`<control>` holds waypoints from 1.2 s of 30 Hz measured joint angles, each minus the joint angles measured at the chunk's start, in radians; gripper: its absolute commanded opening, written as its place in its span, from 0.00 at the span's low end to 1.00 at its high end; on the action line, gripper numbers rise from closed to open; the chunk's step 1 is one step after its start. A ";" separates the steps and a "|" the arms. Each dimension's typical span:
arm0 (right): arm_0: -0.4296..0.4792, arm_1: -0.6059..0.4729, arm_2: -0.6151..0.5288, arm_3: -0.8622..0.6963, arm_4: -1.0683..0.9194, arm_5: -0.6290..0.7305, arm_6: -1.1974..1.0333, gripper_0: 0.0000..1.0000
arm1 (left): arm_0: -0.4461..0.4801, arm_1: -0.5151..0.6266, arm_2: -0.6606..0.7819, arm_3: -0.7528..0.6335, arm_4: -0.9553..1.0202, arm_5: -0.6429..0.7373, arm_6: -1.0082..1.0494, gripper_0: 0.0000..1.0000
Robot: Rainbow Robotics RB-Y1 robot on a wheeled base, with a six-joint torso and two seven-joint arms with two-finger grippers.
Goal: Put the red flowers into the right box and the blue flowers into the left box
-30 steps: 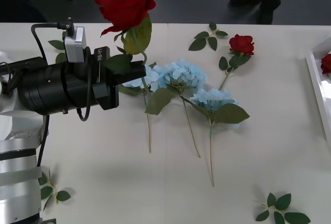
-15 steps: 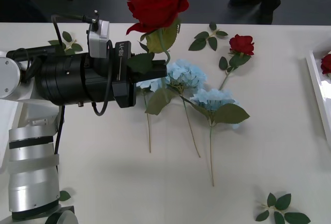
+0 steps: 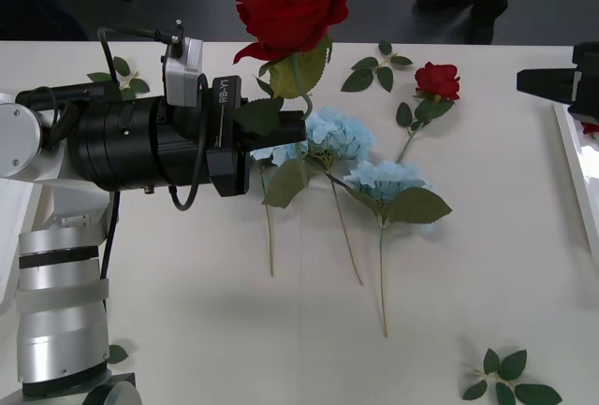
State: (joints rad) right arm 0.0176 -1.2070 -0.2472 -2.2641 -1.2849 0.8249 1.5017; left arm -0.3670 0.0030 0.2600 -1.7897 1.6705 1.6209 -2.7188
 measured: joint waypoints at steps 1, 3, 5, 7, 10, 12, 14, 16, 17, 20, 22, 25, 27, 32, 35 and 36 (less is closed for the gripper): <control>0.013 -0.018 0.000 -0.012 -0.014 -0.017 0.008 0.88 | 0.000 0.000 0.000 0.000 0.000 0.000 0.000 0.00; 0.030 -0.042 0.005 -0.040 -0.043 -0.033 0.022 0.89 | 0.000 0.000 0.000 0.000 0.000 0.000 0.000 0.00; 0.034 -0.053 0.030 -0.061 -0.050 -0.055 0.043 0.88 | 0.000 0.000 0.000 0.000 0.000 0.000 0.000 0.00; 0.033 -0.055 0.077 -0.075 -0.050 -0.089 0.106 0.89 | 0.000 0.000 0.000 0.000 0.000 0.000 0.000 0.00; 0.032 -0.055 0.178 -0.076 -0.050 -0.177 0.209 0.89 | 0.000 0.000 0.000 0.000 0.000 0.000 0.000 0.00; 0.029 -0.055 0.262 -0.074 -0.050 -0.257 0.247 0.88 | 0.000 0.000 0.000 0.000 0.000 0.000 0.000 0.00; 0.009 -0.055 0.357 -0.063 -0.050 -0.307 0.274 0.89 | 0.000 0.000 0.000 0.000 0.000 0.000 0.000 0.00; -0.039 -0.055 0.466 -0.042 -0.050 -0.343 0.313 0.88 | 0.000 0.000 0.000 0.000 0.000 0.000 0.000 0.00; -0.073 -0.054 0.526 -0.028 -0.050 -0.365 0.340 0.88 | 0.000 0.000 0.000 0.000 0.000 0.000 0.000 0.00; -0.200 -0.035 0.702 0.031 -0.050 -0.433 0.405 0.89 | 0.000 0.000 0.000 0.000 0.000 0.000 0.000 0.00; -0.285 -0.001 0.800 0.076 -0.050 -0.465 0.423 0.89 | 0.000 0.000 0.000 0.000 0.000 0.000 0.000 0.00; -0.374 0.071 0.884 0.131 -0.050 -0.500 0.424 0.89 | 0.000 0.000 0.000 0.000 0.000 0.000 0.000 0.00; -0.414 0.120 0.912 0.157 -0.050 -0.505 0.426 0.88 | 0.000 0.000 0.000 0.000 0.000 0.000 0.000 0.00; -0.507 0.183 0.986 0.187 -0.051 -0.505 0.457 0.89 | 0.000 0.000 0.000 0.000 0.000 0.000 0.000 0.00; -0.559 0.184 1.046 0.188 -0.084 -0.505 0.457 0.88 | 0.000 0.000 0.000 0.000 0.000 0.000 0.000 0.00; -0.570 0.184 1.063 0.188 -0.092 -0.505 0.457 0.88 | 0.000 0.000 0.000 0.000 0.000 0.000 0.000 0.00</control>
State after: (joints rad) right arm -0.5523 -1.0232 0.8159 -2.0757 -1.3773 0.3195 1.9590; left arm -0.3670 0.0030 0.2600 -1.7899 1.6705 1.6209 -2.7188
